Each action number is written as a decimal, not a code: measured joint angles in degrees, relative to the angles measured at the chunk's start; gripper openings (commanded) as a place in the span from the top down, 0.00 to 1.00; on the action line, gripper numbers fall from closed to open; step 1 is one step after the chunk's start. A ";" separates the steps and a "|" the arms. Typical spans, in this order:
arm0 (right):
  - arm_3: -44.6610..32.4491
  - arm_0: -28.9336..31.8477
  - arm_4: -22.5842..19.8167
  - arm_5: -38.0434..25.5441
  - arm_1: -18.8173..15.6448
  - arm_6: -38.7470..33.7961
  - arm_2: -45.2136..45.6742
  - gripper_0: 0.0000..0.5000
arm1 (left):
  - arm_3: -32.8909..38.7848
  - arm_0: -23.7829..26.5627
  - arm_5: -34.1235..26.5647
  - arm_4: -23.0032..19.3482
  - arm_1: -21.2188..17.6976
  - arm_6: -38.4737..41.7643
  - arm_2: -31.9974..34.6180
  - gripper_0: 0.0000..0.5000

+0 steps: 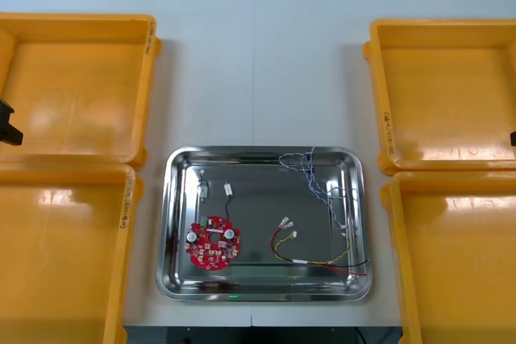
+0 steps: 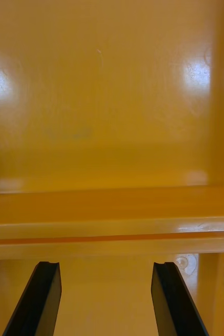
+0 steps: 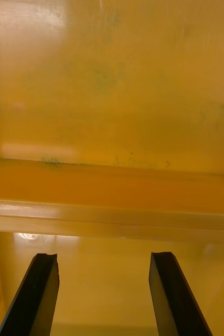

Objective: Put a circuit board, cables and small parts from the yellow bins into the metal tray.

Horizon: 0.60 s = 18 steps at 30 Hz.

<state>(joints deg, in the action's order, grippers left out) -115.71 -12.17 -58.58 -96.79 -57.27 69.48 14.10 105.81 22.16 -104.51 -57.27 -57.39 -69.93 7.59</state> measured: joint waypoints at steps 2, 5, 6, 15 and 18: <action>0.00 0.00 0.00 0.00 0.00 0.00 0.00 0.00 | 0.00 0.00 0.00 0.00 0.00 0.00 0.00 0.00; 0.00 0.00 0.00 0.00 0.00 0.00 0.00 0.00 | -0.01 0.00 0.00 0.00 0.00 0.00 0.00 0.00; 0.00 0.00 0.00 0.00 0.00 0.00 0.00 0.00 | -0.01 0.00 0.00 0.00 0.00 0.00 0.00 0.00; 0.00 0.00 0.00 0.00 0.00 0.00 0.00 0.00 | -0.02 0.00 0.00 0.01 0.00 0.00 0.00 0.00; 0.00 0.00 0.00 0.00 0.00 0.00 0.00 0.00 | -0.02 0.00 0.00 0.01 0.00 0.00 0.00 0.00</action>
<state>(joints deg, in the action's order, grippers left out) -115.71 -12.17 -58.58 -96.79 -57.27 69.48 14.10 105.79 22.16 -104.50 -57.26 -57.39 -69.93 7.59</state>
